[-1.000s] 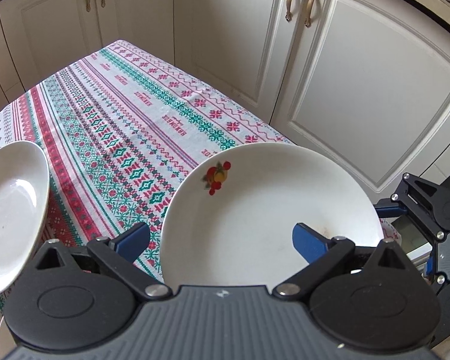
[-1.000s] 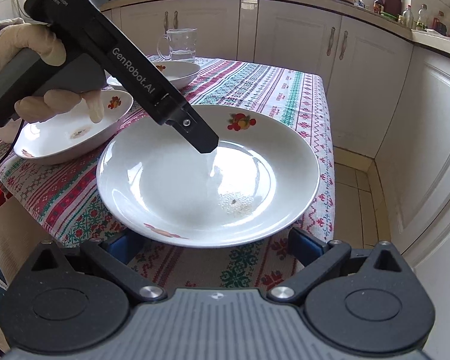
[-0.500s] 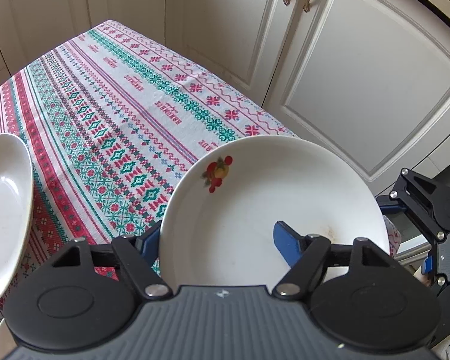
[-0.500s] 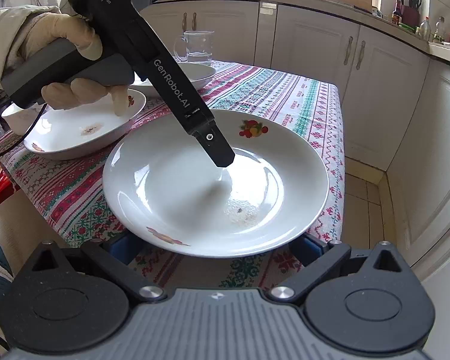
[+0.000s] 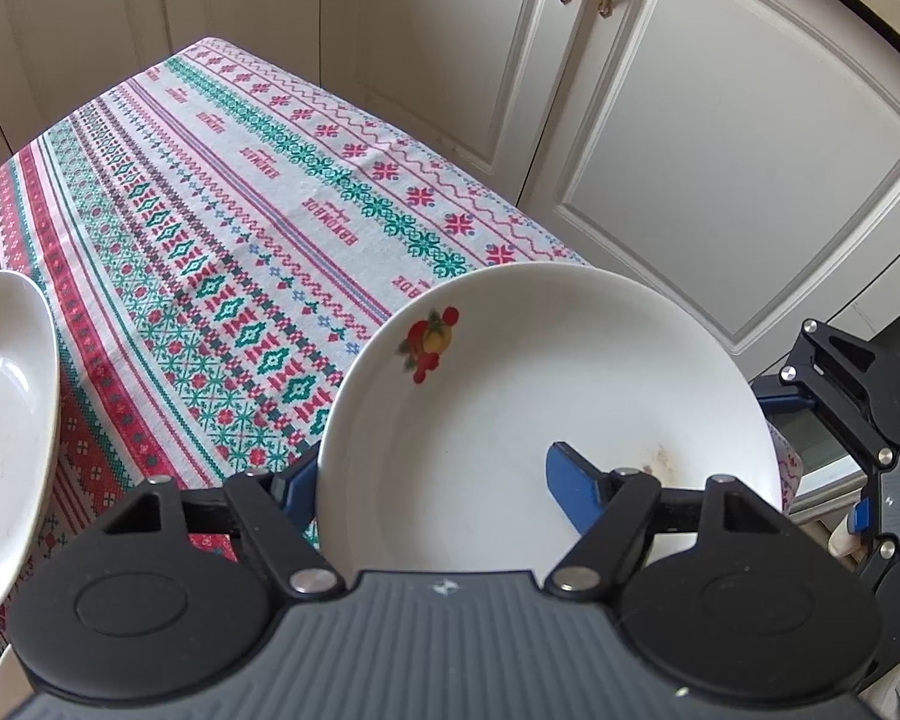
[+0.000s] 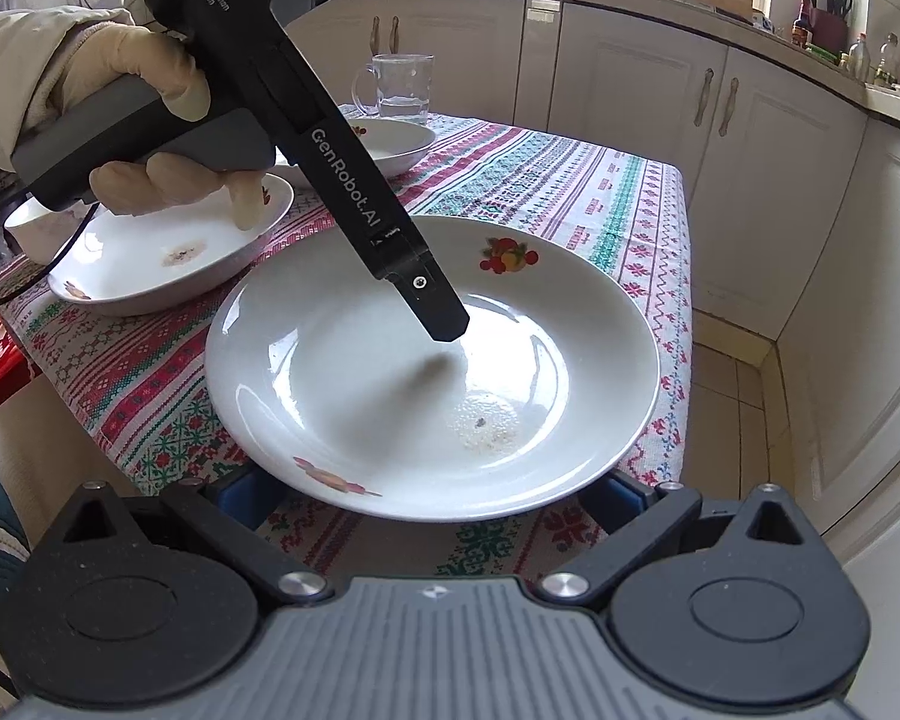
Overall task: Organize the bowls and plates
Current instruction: 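Lift the stained flower plate off the table with the left tool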
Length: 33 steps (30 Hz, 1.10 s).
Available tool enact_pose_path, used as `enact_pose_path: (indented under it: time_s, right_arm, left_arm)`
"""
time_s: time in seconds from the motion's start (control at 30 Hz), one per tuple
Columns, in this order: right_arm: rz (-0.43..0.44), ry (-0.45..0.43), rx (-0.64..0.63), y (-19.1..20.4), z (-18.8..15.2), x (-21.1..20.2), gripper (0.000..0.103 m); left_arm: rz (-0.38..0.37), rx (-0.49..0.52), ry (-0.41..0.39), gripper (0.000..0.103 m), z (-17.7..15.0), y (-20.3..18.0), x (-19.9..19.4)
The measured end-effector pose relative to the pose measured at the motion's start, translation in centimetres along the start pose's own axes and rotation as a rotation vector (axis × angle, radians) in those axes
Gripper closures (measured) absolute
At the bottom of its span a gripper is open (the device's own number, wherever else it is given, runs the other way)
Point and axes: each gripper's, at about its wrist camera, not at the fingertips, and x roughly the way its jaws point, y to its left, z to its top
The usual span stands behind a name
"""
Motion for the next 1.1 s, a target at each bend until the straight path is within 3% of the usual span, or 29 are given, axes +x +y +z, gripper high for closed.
enact_pose_path:
  time_s: [0.57, 1.1]
  right_arm:
    - [0.014, -0.025, -0.065, -2.0, 3.4, 2.2, 0.0]
    - [0.024, -0.012, -0.048, -4.0, 4.8, 4.8, 0.0]
  left_arm:
    - [0.054, -0.073, -0.083, 0.028, 2.4, 3.7, -0.2]
    - [0.08, -0.074, -0.101, 0.028, 4.1, 5.4, 1.5]
